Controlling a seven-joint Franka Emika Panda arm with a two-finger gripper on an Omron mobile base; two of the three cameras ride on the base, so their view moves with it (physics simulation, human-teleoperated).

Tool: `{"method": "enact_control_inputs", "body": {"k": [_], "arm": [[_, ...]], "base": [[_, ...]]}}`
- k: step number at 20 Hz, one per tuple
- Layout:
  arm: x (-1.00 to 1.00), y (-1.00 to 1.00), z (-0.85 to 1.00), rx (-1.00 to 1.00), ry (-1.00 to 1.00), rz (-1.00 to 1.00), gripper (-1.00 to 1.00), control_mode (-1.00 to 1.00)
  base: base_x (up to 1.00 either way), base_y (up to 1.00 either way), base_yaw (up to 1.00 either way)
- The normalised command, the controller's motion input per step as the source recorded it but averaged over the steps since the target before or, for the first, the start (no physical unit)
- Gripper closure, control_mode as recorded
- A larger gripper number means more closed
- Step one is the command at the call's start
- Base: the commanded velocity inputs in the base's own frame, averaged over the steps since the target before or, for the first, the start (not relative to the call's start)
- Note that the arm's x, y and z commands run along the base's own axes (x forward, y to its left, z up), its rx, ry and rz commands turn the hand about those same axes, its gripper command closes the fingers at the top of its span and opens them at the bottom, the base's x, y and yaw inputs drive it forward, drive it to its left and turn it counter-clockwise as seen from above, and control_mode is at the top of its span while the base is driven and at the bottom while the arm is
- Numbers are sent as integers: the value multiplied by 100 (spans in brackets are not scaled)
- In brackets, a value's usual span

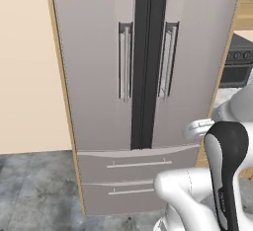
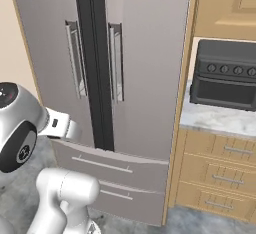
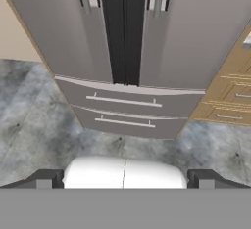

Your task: Retrieve the chicken drumstick from the fridge and place it on the saucepan with marinade on the stove.

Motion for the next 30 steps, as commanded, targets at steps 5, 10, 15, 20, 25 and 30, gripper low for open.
{"method": "enact_control_inputs", "body": {"k": [5,10,15,20,25,30], "arm": [[0,0,0,0,0,0,-100,100],[0,0,0,0,0,0,-100,100],[0,0,0,0,0,0,-100,100],[0,0,0,0,0,0,-100,100],[0,0,0,0,0,0,-100,100],[18,5,0,0,0,0,-100,-100]], "base": [[-21,-5,-9],[-8,29,-18],[-49,34,-7],[-35,67,0],[-13,86,0],[0,40,1]]}}
